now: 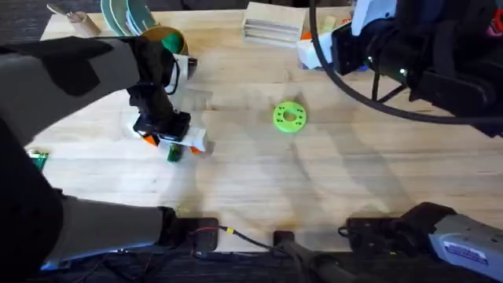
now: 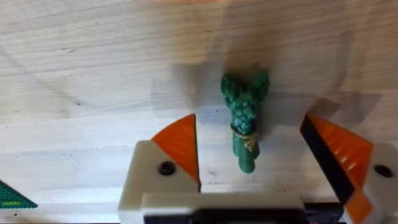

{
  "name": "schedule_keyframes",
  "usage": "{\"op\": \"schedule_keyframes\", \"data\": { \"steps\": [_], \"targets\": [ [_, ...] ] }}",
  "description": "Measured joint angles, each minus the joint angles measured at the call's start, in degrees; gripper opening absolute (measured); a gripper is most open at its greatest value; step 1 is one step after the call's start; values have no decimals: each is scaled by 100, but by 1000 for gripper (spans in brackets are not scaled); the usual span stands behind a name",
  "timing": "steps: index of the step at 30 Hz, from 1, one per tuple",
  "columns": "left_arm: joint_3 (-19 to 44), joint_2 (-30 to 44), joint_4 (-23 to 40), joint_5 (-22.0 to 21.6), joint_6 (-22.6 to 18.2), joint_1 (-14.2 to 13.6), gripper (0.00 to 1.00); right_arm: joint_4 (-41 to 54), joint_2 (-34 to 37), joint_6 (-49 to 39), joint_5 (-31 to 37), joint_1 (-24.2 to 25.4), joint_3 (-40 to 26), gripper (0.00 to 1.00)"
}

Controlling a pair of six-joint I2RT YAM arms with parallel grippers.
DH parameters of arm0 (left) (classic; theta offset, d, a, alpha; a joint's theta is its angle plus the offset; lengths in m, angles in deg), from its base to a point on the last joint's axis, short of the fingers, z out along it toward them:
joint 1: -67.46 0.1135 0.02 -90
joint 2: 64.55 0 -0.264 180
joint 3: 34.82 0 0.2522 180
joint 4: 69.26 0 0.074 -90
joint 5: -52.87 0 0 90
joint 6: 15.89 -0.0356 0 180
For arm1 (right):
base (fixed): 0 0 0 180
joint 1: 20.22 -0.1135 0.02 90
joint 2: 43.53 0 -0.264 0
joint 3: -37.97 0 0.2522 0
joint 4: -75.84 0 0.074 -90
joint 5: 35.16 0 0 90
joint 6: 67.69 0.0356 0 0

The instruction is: Pick up the gripper from the table and insert it into the empty holder that is missing its gripper. Then pick up a screw, insert it into the mounting hole, and use the screwdriver to tighten it. Finally, clean up the table by picking up the vegetable and placing it into the bucket.

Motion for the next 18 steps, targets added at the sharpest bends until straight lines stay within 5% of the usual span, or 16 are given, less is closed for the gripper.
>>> {"op": "schedule_keyframes", "data": {
  "steps": [4,7,13,16,18],
  "targets": [
    [0,16,-3,28,4,0,994,0,0,0,0,0,1,992],
    [0,17,-24,138,-3,0,887,0,0,0,0,0,0,992],
    [0,22,-96,262,2,0,261,0,0,0,0,0,0,993],
    [4,19,-107,319,4,-2,39,0,0,0,0,0,0,994],
    [4,17,-129,332,1,-15,19,1,0,0,0,0,0,994]
  ]
}}
